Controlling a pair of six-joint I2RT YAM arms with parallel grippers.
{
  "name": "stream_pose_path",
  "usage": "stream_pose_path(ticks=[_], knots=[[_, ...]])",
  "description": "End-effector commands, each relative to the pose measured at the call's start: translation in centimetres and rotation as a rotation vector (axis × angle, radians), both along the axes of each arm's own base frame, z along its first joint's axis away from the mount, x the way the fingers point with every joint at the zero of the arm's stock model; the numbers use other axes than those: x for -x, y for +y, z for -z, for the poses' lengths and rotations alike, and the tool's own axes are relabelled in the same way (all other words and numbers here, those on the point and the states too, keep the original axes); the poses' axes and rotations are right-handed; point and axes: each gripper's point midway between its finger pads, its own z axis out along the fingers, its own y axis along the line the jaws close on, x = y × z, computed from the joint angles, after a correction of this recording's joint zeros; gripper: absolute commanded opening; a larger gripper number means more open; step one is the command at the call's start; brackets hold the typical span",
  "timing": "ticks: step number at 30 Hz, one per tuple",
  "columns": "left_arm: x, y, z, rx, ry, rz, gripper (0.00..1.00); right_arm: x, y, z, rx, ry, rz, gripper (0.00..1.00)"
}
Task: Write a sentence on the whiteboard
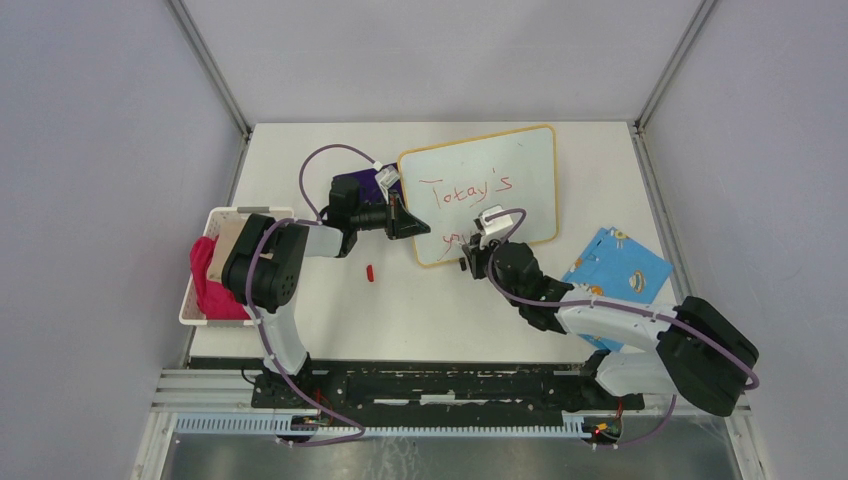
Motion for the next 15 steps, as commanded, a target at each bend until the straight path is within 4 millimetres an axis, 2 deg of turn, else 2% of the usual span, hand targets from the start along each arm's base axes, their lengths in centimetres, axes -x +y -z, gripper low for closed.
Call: stream_pose_path(ticks=[1, 4, 6, 10, 13, 15], knots=[[0.9, 0.2, 4.8, -0.138, 0.075, -0.046, 0.02, 0.3, -0.1, -4.6, -0.128, -0.084, -0.005, 0.00], [1.0, 0.2, 4.7, -0.138, 0.073, -0.045, 0.02, 0.1, -1.7, -5.8, -0.126, -0.113, 0.046, 0.00], [1.0, 0.2, 4.7, -0.139, 0.073, -0.045, 0.02, -0.2, -3.9, -6.0, -0.103, -0.131, 0.124, 0.00], [0.9, 0.2, 4.7, -0.140, 0.070, -0.047, 0.02, -0.8, -9.3, -5.1, -0.062, -0.153, 0.292, 0.00], [0.9, 0.2, 4.8, -0.142, 0.072, -0.049, 0.02, -0.7, -12.2, -4.4, -0.062, -0.173, 0.363, 0.00], [0.8, 0.2, 4.9, -0.143, 0.074, -0.051, 0.02, -0.6, -13.0, -3.7, -0.049, -0.173, 0.378, 0.00]])
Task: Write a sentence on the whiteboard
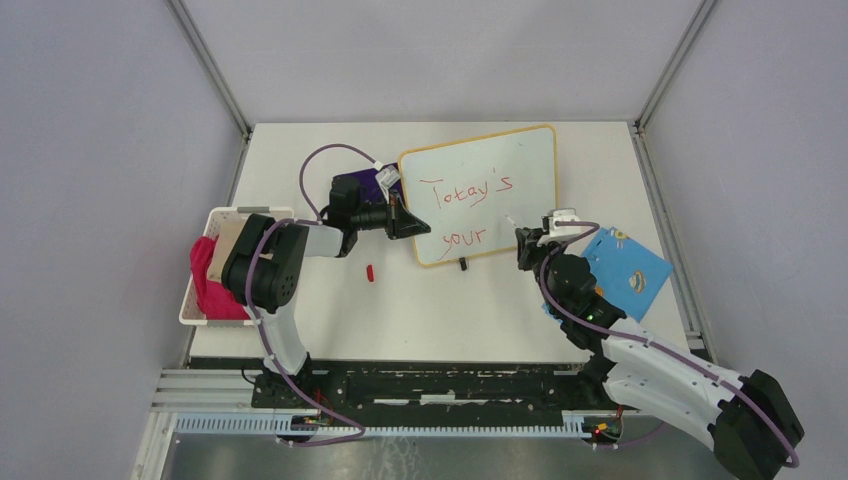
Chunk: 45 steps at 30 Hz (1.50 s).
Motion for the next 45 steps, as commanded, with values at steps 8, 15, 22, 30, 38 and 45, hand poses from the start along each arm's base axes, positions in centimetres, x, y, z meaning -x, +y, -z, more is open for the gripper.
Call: stream_pose_path(ticks=[8, 15, 22, 30, 38, 45], knots=[[0.5, 0.4, 5.0, -0.154, 0.068, -0.066, 0.02, -0.8, -1.5, 1.8, 0.058, 0.011, 0.035, 0.00], [0.4, 0.4, 5.6, -0.163, 0.077, -0.072, 0.02, -0.5, 1.2, -0.3, 0.018, -0.079, -0.115, 0.00], [0.3, 0.4, 5.6, -0.167, 0.074, -0.074, 0.02, -1.6, 1.7, 0.0, 0.008, -0.046, -0.086, 0.00], [0.2, 0.5, 5.7, -0.169, 0.074, -0.077, 0.02, -2.2, 1.0, 0.8, 0.031, -0.015, -0.033, 0.00], [0.2, 0.5, 6.1, -0.172, 0.083, -0.076, 0.02, -2.6, 1.1, 0.3, 0.031, -0.022, -0.021, 0.00], [0.1, 0.5, 6.2, -0.180, 0.083, -0.078, 0.02, -3.4, 1.1, -0.7, 0.030, -0.040, 0.005, 0.00]])
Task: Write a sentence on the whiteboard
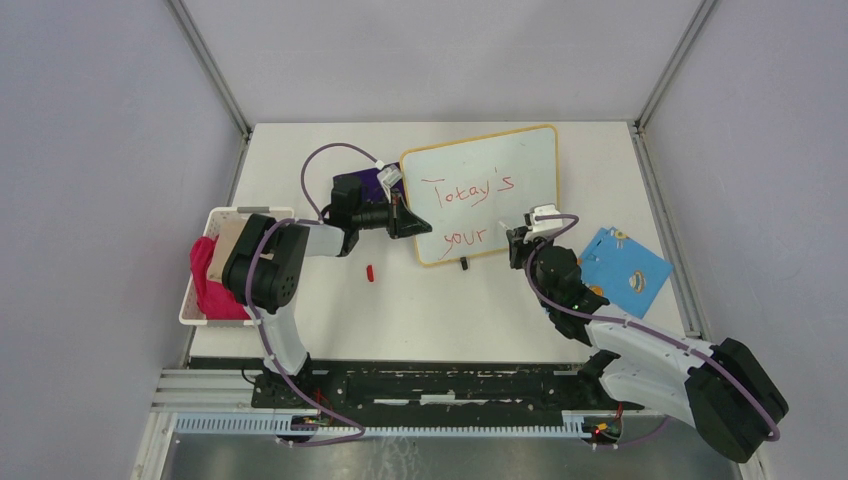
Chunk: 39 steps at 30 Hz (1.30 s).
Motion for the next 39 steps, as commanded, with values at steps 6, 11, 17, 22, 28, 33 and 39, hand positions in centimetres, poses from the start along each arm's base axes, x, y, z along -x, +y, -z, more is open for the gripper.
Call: stream_pose_path(ticks=[6, 11, 17, 22, 28, 33, 39], knots=[[0.4, 0.8, 6.1, -0.171, 0.080, -0.071, 0.02, -2.0, 0.0, -3.6, -0.044, -0.080, 0.059, 0.00], [0.3, 0.8, 6.1, -0.170, 0.079, -0.071, 0.02, -2.3, 0.2, -3.0, -0.037, -0.062, 0.058, 0.00], [0.3, 0.8, 5.9, -0.169, 0.075, -0.069, 0.02, -2.4, 0.0, -2.1, -0.024, -0.040, 0.067, 0.00], [0.4, 0.8, 6.0, -0.170, 0.077, -0.070, 0.02, -2.1, -0.4, -1.0, -0.012, -0.017, 0.071, 0.00], [0.4, 0.8, 6.0, -0.169, 0.079, -0.070, 0.02, -1.3, -0.8, 0.4, 0.007, 0.008, 0.066, 0.00], [0.4, 0.7, 5.9, -0.169, 0.077, -0.069, 0.02, -0.9, -1.0, 1.3, 0.015, 0.028, 0.061, 0.00], [0.4, 0.7, 5.9, -0.169, 0.076, -0.068, 0.02, -0.2, -1.2, 2.4, 0.016, 0.051, 0.047, 0.00]])
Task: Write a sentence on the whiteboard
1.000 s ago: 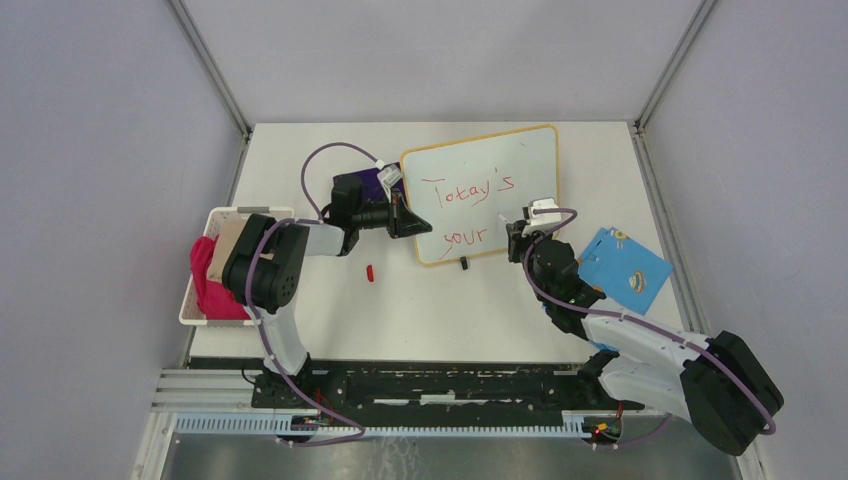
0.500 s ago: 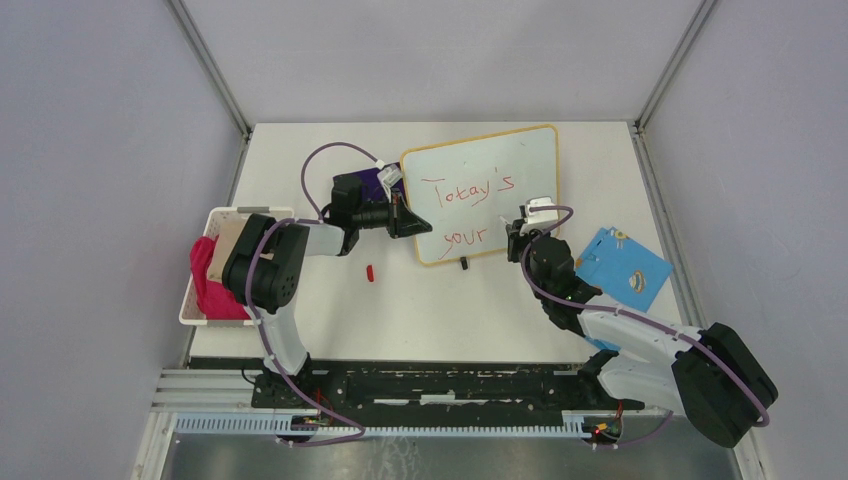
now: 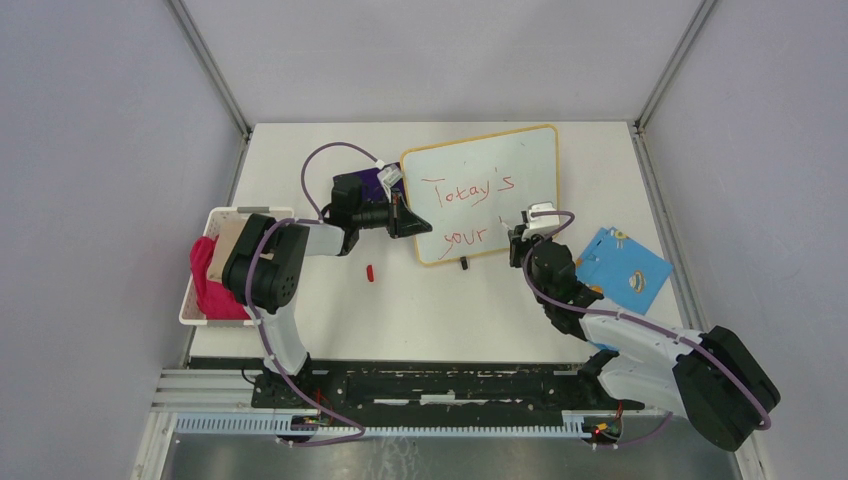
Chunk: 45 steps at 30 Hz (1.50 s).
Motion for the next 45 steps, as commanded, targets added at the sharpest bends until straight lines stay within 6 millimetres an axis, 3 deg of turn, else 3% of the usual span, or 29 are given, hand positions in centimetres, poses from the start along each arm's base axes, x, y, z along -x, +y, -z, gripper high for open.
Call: stream_pose_path(ticks=[1, 8, 21, 32, 37, 45], knots=[[0.4, 0.8, 5.9, -0.166, 0.078, -0.071, 0.02, 0.5, -0.4, 0.6, -0.017, 0.008, 0.006, 0.00], [0.5, 0.7, 5.9, -0.166, 0.080, -0.069, 0.02, 1.1, -0.7, 1.6, -0.021, 0.028, 0.001, 0.00], [0.6, 0.7, 5.9, -0.169, 0.079, -0.066, 0.02, -0.4, 0.3, -1.2, -0.027, -0.019, -0.004, 0.00], [0.6, 0.6, 6.0, -0.172, 0.080, -0.064, 0.02, -0.7, 1.2, -1.9, -0.037, -0.030, -0.038, 0.00], [0.6, 0.7, 6.0, -0.174, 0.080, -0.065, 0.02, -0.6, 2.0, -1.5, -0.044, -0.017, -0.076, 0.00], [0.5, 0.7, 6.0, -0.174, 0.079, -0.067, 0.02, 0.2, 1.5, 0.2, -0.028, 0.021, -0.082, 0.00]])
